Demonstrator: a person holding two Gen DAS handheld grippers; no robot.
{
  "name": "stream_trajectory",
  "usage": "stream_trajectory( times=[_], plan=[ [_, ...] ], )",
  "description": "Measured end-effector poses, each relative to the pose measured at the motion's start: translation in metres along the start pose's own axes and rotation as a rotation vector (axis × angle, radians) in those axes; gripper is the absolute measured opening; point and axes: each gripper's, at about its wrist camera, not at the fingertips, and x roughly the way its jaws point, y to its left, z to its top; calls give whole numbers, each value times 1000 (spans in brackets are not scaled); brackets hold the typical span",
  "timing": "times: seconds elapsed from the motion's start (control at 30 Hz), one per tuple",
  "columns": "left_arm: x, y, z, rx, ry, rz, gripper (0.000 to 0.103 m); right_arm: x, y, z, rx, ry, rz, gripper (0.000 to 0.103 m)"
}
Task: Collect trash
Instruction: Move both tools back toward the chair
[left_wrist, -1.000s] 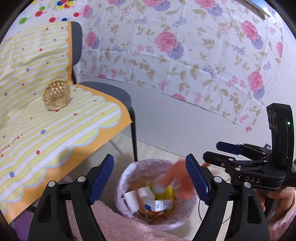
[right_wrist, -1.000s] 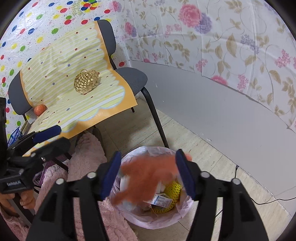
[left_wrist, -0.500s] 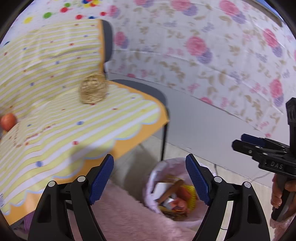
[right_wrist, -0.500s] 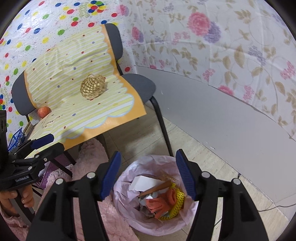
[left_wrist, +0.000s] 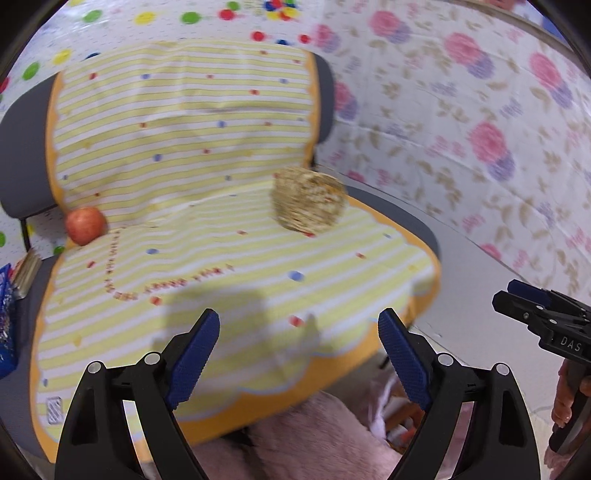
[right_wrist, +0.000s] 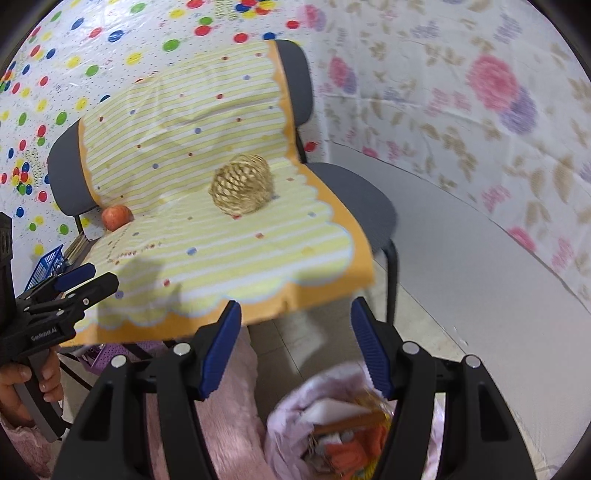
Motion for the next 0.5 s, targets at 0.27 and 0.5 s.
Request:
stream_trajectory(
  times=[0.27, 0.5],
  plan=[
    [25, 43, 27, -66, 6, 101, 89, 57, 24, 45, -65, -10, 35, 61],
    [63, 55, 51, -66, 25, 151, 90, 119, 37, 82, -98, -14, 37, 57]
  ],
)
